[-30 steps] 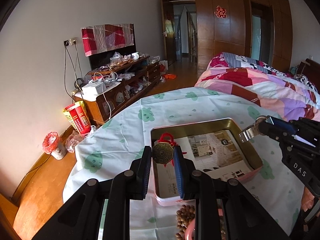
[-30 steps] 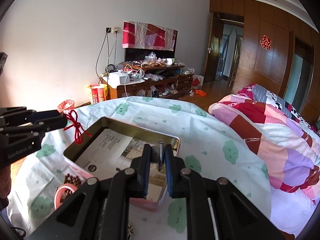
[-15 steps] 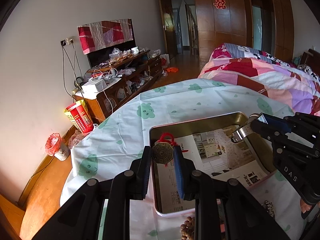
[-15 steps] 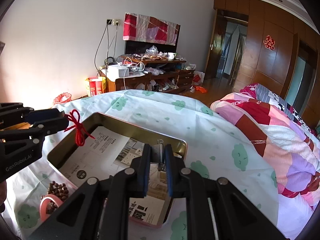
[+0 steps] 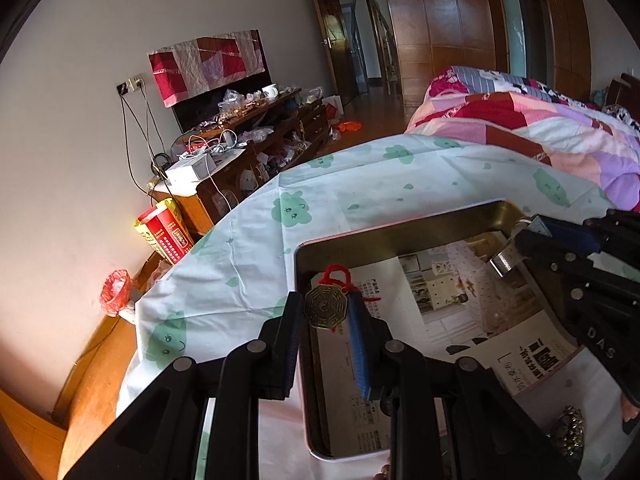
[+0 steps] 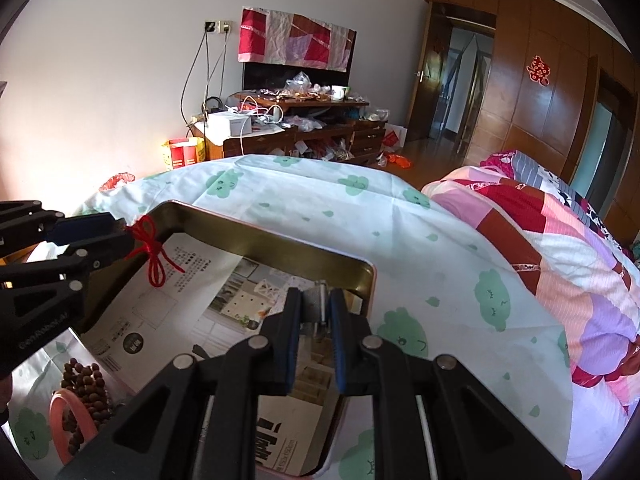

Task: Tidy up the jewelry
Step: 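Carry the pendant and watch into the pink tin and open both tools, then grasp the pink bangle with the left tool while the right tool grasps a silver bead chain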

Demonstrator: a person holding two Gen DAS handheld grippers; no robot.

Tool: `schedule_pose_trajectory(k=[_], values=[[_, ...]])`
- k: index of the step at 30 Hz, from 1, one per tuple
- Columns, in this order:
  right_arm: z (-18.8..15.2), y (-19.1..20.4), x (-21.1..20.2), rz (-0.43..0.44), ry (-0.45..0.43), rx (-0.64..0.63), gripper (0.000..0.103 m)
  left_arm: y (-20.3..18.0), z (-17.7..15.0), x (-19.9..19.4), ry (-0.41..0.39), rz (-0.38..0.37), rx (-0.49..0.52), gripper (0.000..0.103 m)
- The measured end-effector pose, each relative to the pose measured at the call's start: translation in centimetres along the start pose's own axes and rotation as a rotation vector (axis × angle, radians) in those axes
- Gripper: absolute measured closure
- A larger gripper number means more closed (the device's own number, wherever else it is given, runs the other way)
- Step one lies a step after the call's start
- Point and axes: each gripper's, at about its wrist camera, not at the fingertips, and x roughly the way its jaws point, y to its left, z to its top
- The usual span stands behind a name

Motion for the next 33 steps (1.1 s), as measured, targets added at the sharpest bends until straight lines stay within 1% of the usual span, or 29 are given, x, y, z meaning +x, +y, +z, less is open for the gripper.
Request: schedule_pose_trajectory(k=[1, 2, 3, 4, 5, 6, 11, 16, 20, 26, 33], values=[[0.0, 0.0, 0.0, 0.001, -0.002, 0.001, 0.086, -0.1, 0.0, 0.1, 0.004, 0.015, 0.003, 0.068], [-0.1, 0.0, 0.0, -0.004, -0.008, 0.001, 0.084, -0.1, 0.0, 0.1, 0.003, 0.028, 0.005, 0.051], [-0.1, 0.0, -0.1, -0.009, -0.010, 0.001, 0.075, 0.0, -0.1, -0.2, -0.007, 0.047, 0.007, 0.036], [-0.1, -0.2, -0.1, -0.011, -0.010, 0.008, 0.064, 0.1, -0.2, -0.5, -0.024, 0.068, 0.008, 0.031], [-0.1, -0.3, -0.2, -0.011, -0.011, 0.015, 0.058, 0.2, -0.3, -0.7, -0.032, 0.071, 0.011, 0.029], [-0.1, -0.3, -0.2, -0.014, -0.013, 0.017, 0.052, 0.3, -0.4, -0.8, -0.034, 0.064, 0.014, 0.029], [-0.4, -0.5, -1.0, -0.027, -0.012, 0.022, 0.051, 1.6, -1.4, -1.9, -0.015, 0.055, -0.011, 0.029], [-1.4, -0.7, -2.2, -0.038, -0.010, 0.031, 0.051, 2.6, -3.4, -3.6, 0.015, 0.052, -0.039, 0.029], [-2.5, -0.6, -3.2, -0.038, -0.004, 0.036, 0.051, 2.5, -4.8, -5.0, 0.027, 0.052, -0.037, 0.029], [-4.2, -0.6, -5.5, -0.028, -0.003, 0.044, 0.050, 1.7, -7.2, -7.5, 0.036, 0.018, -0.029, 0.029], [-7.2, 0.2, -7.1, -0.001, 0.032, 0.047, 0.050, -0.3, -9.5, -8.0, 0.079, -0.016, -0.014, 0.029]])
